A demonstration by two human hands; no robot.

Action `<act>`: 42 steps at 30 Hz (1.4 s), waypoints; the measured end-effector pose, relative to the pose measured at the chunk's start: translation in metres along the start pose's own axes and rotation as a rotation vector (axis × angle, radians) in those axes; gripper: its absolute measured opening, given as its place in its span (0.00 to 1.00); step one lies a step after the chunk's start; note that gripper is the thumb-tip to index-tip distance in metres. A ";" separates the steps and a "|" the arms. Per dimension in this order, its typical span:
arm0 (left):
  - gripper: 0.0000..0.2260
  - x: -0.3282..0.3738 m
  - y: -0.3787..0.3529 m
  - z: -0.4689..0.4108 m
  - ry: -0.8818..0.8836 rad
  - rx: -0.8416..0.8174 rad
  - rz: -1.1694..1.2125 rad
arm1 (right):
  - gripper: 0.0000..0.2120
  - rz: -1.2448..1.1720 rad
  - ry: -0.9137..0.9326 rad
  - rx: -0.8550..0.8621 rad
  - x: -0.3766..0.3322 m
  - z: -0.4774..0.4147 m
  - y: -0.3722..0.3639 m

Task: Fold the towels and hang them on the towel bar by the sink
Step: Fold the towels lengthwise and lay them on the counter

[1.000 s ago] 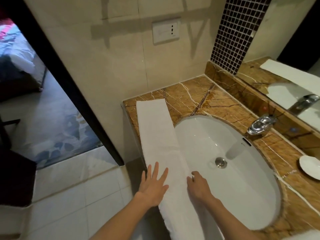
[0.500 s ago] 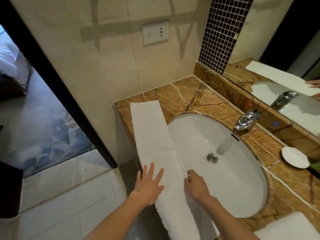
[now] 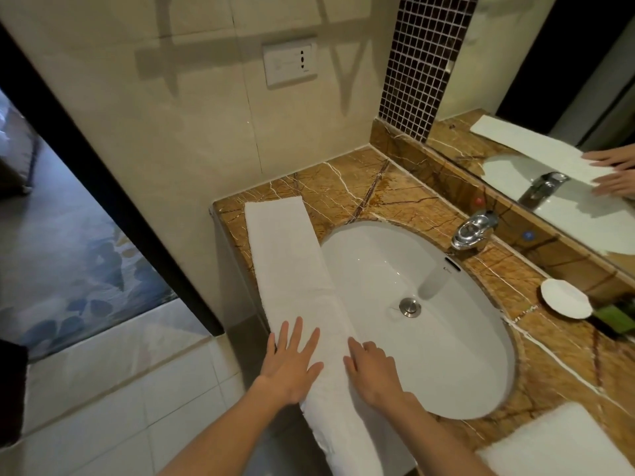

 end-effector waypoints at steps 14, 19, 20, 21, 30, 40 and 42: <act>0.29 0.029 0.018 -0.005 -0.151 0.062 -0.027 | 0.17 -0.060 -0.082 0.106 0.015 0.021 0.009; 0.28 0.084 0.028 -0.008 -0.382 0.119 -0.009 | 0.23 0.033 -0.205 0.238 0.041 0.070 0.018; 0.28 0.098 0.031 -0.007 -0.433 0.126 -0.016 | 0.22 0.060 -0.229 0.291 0.046 0.083 0.023; 0.28 0.113 0.033 -0.004 -0.486 0.124 -0.020 | 0.21 0.082 -0.253 0.347 0.051 0.096 0.028; 0.28 0.243 0.023 0.042 -0.723 -0.120 0.192 | 0.23 0.031 -0.767 0.418 0.126 0.209 0.043; 0.19 0.294 0.024 0.055 -0.532 -0.065 0.503 | 0.33 -0.591 -1.072 0.506 0.172 0.279 0.020; 0.19 0.295 0.028 0.054 -0.472 -0.052 0.541 | 0.32 -0.714 -1.060 0.568 0.174 0.280 0.020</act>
Point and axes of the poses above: each hand's wrist, its own z-axis away from the middle knuckle, its own y-axis out of the back of the hand, x = y × z, the point moved 1 cm from there along -z, towards the middle knuckle, and after that the axes turned 1 degree about y, right-handed, at the moved point
